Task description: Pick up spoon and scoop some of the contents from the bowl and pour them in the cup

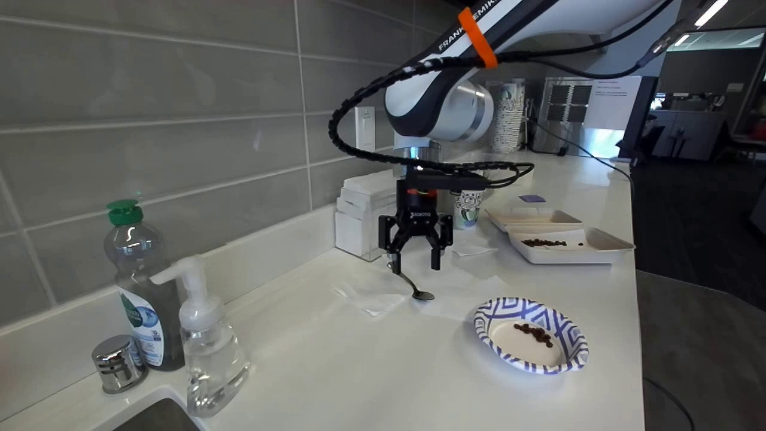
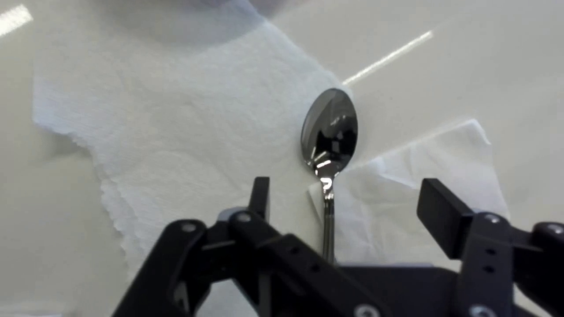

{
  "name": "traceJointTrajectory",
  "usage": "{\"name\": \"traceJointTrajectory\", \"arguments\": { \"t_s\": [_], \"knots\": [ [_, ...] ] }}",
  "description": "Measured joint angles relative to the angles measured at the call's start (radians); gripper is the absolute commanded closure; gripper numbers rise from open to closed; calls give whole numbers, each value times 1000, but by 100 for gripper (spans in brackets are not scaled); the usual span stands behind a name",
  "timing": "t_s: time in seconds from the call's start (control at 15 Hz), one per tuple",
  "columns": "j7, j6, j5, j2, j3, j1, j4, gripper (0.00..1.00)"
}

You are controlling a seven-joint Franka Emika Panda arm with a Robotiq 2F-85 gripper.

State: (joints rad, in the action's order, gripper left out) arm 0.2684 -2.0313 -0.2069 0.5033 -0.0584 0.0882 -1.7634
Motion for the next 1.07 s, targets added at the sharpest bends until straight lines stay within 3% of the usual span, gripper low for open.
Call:
{"name": "traceJointTrajectory", "arguments": {
  "t_s": [0.2, 0.27, 0.53, 0.8, 0.93, 1.07],
  "knots": [
    [8, 2, 2, 46, 0, 8, 54, 48],
    [9, 6, 2, 58, 0, 9, 68, 44],
    [9, 34, 4, 92, 3, 10, 110, 48],
    [9, 38, 6, 111, 12, 10, 123, 63],
    [9, 38, 6, 119, 15, 10, 129, 80],
    [9, 38, 6, 125, 16, 10, 134, 81]
  ]
}}
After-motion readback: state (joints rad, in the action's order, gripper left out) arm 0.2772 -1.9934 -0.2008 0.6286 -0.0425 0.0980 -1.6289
